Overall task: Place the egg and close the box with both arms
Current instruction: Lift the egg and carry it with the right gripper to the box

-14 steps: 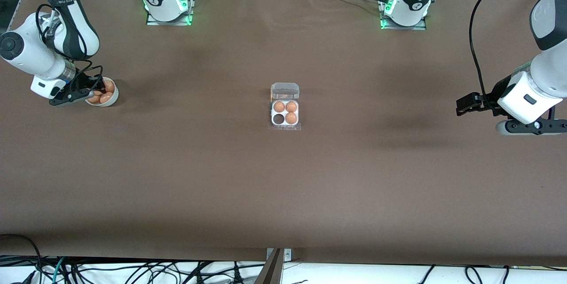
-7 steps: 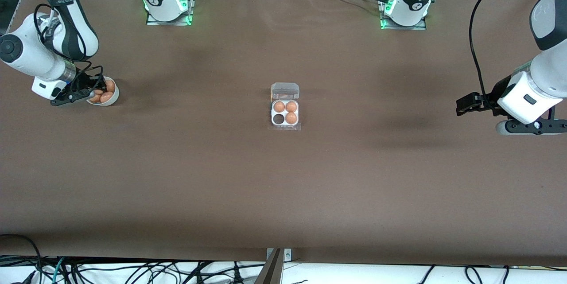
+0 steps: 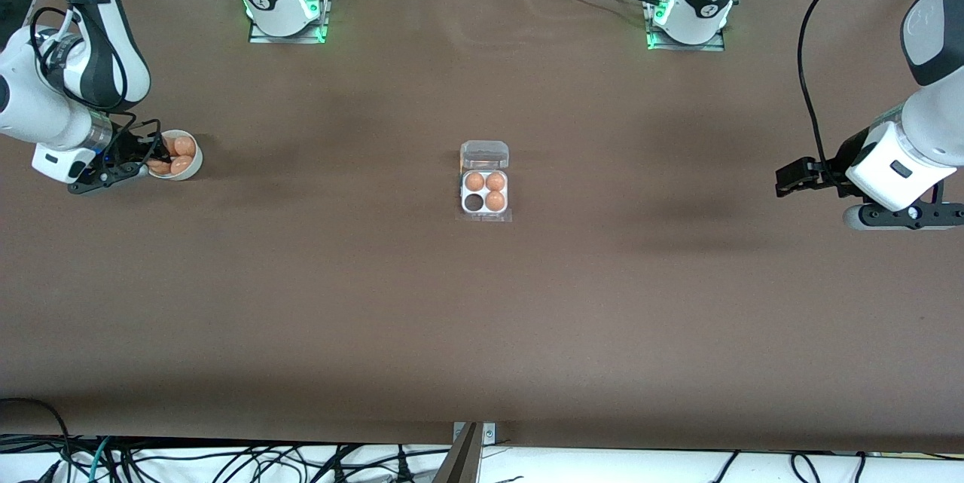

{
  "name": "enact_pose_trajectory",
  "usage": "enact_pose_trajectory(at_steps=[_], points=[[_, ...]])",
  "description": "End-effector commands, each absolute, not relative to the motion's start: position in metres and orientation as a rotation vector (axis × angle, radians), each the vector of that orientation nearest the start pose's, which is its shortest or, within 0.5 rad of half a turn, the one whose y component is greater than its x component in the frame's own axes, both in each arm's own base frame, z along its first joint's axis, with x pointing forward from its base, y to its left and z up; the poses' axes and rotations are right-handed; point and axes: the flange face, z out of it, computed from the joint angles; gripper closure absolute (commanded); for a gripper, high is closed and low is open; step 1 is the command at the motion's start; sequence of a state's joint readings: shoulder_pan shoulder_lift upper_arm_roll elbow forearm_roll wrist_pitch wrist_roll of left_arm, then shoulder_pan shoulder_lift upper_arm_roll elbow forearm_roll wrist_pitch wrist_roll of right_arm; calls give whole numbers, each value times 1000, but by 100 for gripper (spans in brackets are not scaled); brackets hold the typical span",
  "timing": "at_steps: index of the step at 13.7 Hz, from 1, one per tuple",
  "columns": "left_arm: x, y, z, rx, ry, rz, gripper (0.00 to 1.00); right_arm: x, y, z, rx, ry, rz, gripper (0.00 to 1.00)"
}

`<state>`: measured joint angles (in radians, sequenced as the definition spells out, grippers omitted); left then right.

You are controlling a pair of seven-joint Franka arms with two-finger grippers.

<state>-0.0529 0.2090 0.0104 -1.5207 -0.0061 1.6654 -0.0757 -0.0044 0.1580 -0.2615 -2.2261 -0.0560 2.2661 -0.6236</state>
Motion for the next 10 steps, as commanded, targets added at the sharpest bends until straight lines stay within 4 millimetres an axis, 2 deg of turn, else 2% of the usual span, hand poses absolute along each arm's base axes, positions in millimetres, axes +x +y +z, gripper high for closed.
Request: enact_pose_trajectory(at_steps=[1, 4, 10], points=[[619, -27, 535, -3156, -48, 113, 0, 548, -87, 332, -3064, -725, 162, 75], [619, -28, 536, -3156, -48, 111, 0, 570, -14, 337, -2971, -764, 73, 75], [619, -27, 535, -3156, -48, 113, 0, 610, 124, 326, -2755, -731, -76, 75]])
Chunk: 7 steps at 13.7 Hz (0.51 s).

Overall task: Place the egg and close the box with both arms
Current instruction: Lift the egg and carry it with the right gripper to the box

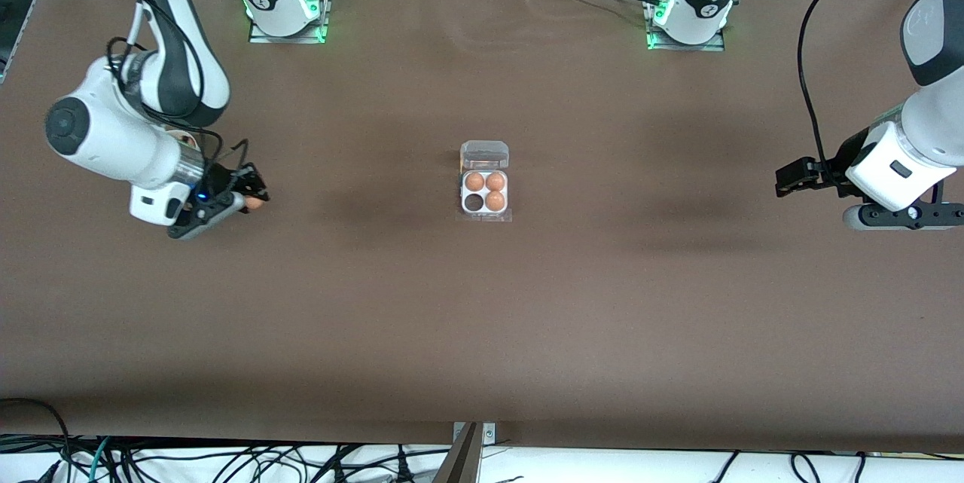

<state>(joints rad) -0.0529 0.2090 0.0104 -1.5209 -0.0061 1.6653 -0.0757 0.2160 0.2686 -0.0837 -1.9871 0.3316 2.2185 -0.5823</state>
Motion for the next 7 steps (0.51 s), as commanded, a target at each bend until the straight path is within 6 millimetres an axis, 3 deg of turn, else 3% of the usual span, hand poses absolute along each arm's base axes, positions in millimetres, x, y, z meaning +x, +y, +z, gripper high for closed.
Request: enact_pose_trajectory(at_steps=[1, 5, 7], points=[[619, -28, 536, -3157, -45, 111, 0, 614, 147, 323, -2729, -744, -123, 75], [619, -30, 535, -3157, -43, 113, 0, 616, 215, 298, -2552, -815, -299, 76], [619, -32, 537, -3156, -74, 109, 0, 616, 233, 278, -2378, -881, -397, 76]])
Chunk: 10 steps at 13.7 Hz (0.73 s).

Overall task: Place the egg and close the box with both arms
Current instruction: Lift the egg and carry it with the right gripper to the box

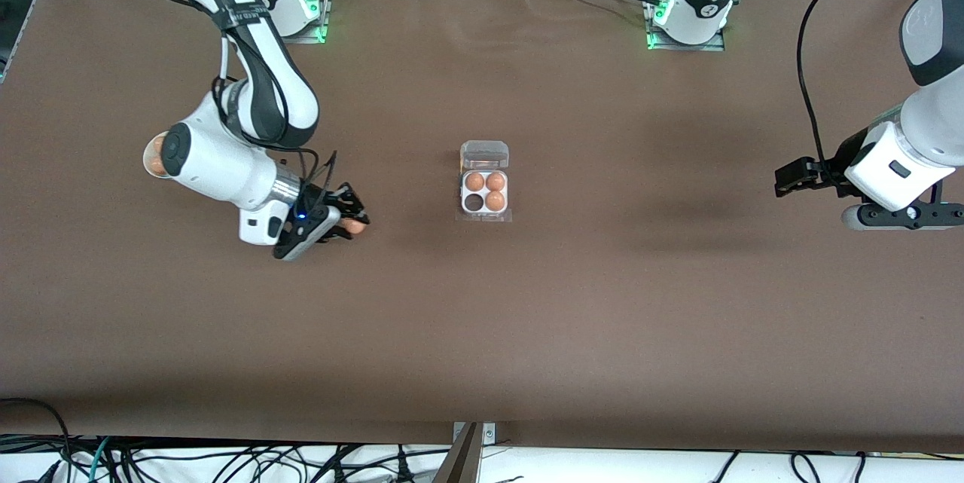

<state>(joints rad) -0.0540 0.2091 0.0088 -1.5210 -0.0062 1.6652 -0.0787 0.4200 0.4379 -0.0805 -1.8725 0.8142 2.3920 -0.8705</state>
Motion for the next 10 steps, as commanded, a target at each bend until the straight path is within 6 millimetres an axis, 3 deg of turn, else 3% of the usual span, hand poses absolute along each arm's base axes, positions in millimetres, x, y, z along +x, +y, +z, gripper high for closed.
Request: enact_pose_trajectory(at_steps=[1, 10], points=[[619, -31, 538, -3158, -84, 104, 0, 612, 241, 270, -2298, -901, -451, 76], [619, -32, 540, -3158, -121, 100, 0, 584, 284, 213, -1713, -1213, -787, 78]])
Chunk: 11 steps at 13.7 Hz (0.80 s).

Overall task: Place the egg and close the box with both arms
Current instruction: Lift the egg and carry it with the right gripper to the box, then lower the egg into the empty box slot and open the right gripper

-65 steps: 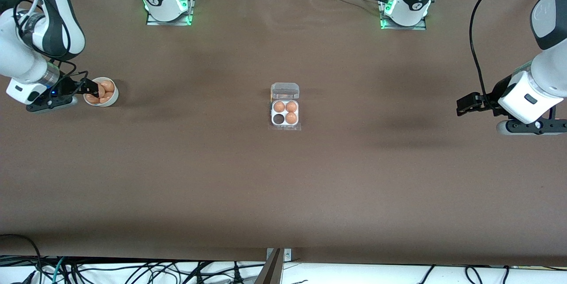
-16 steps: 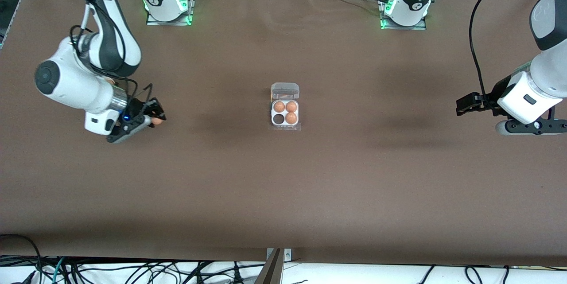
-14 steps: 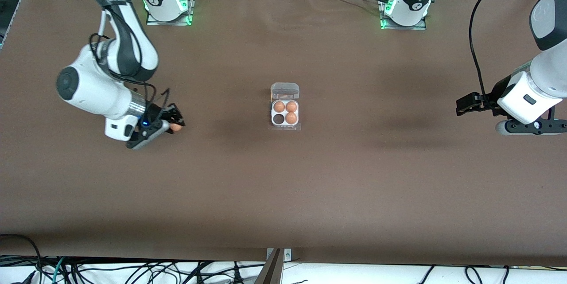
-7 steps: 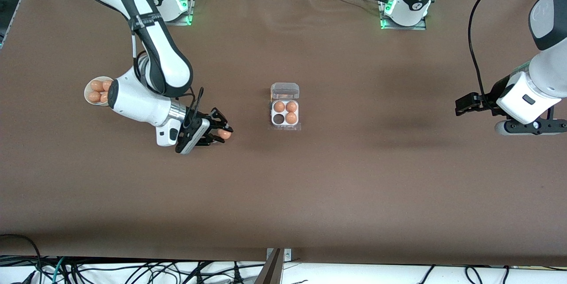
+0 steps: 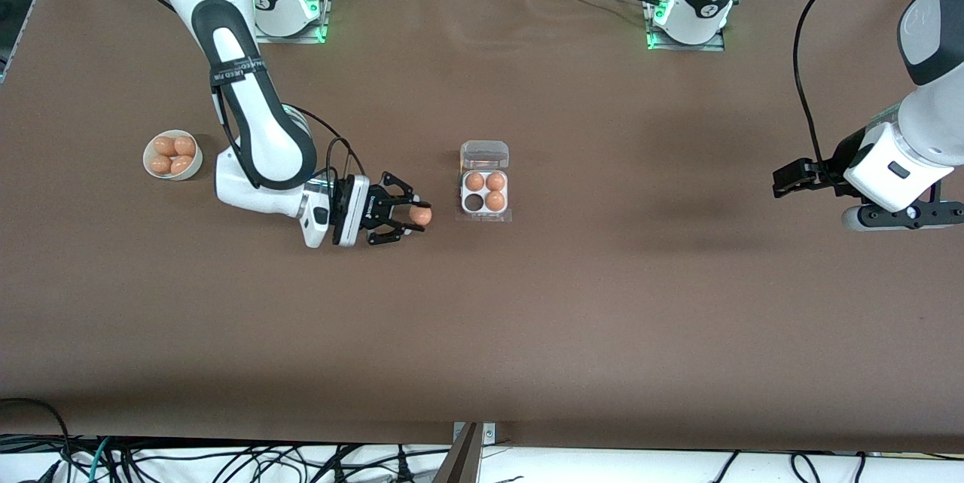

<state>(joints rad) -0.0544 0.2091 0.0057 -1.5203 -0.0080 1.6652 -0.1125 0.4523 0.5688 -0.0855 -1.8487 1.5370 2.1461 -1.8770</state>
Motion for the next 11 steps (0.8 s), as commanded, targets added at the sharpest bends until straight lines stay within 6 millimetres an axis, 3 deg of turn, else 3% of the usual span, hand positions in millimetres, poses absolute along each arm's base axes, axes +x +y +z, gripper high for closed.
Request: enact_pose_trajectory(at_steps=[1, 7, 11], points=[[619, -33, 540, -3159, -119, 98, 0, 579, 292, 207, -1681, -1237, -817, 78], [619, -29, 541, -3157, -125, 95, 0, 555, 349, 161, -1595, -1218, -962, 78], [619, -28, 541, -3157, -128, 95, 0, 536, 370, 155, -1566, -1242, -954, 79]])
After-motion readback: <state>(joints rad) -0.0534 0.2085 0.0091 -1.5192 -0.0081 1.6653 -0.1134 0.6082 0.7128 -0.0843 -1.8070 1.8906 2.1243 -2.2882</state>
